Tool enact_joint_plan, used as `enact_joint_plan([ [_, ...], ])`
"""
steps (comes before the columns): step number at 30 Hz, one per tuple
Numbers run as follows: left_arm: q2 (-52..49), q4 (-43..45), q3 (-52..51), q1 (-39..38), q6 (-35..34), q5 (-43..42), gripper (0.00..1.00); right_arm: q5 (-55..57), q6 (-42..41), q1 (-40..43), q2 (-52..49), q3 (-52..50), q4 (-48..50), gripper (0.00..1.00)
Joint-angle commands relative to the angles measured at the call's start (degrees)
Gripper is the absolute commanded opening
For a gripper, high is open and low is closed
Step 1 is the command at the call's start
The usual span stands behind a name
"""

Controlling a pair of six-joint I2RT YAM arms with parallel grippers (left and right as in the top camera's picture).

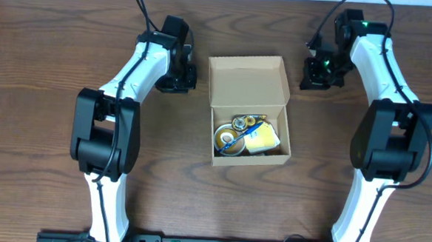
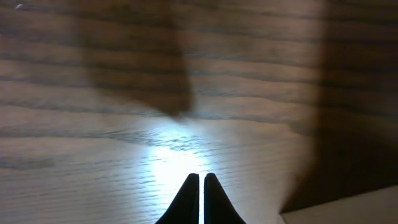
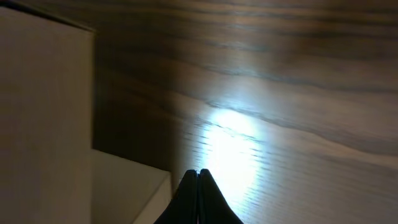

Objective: Pack container

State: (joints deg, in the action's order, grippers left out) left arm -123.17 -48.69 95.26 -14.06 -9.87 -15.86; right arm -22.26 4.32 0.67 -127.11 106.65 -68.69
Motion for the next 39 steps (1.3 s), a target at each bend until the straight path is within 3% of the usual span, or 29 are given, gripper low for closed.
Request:
enact_joint_plan([
  [1, 0.07, 0.46, 2.45, 1.36, 2.73, -6.54, 0.06, -6.69, 2.78, 0.61, 0.33, -0.02, 1.33, 0.01],
  [9, 0.07, 3.04, 2.45, 5.11, 7.41, -23.02, 0.06, -20.9, 10.45, 2.12, 0.33, -0.28, 6.82, 0.01],
  [13, 0.07, 3.37, 2.45, 7.21, 12.7, -33.33, 0.06, -24.81, 15.08, 4.63, -0.94, -0.5, 6.1, 0.01],
  [19, 0.04, 2.82, 2.45, 7.65, 21.7, -41.51, 0.05, -39.98, 25.46, 7.52, -9.18, -0.5, 1.31, 0.01],
  [27, -3.93, 2.21, 2.38, 8.04, 30.71, -54.66, 0.06, -40.09, 31.39, 5.88, -11.54, -0.48, -2.45, 0.01],
  [39, -7.21, 0.72, 2.47, 9.57, 29.97, -55.28, 0.06, -36.57, 31.32, 4.85, -11.54, -0.48, -2.69, 0.01],
])
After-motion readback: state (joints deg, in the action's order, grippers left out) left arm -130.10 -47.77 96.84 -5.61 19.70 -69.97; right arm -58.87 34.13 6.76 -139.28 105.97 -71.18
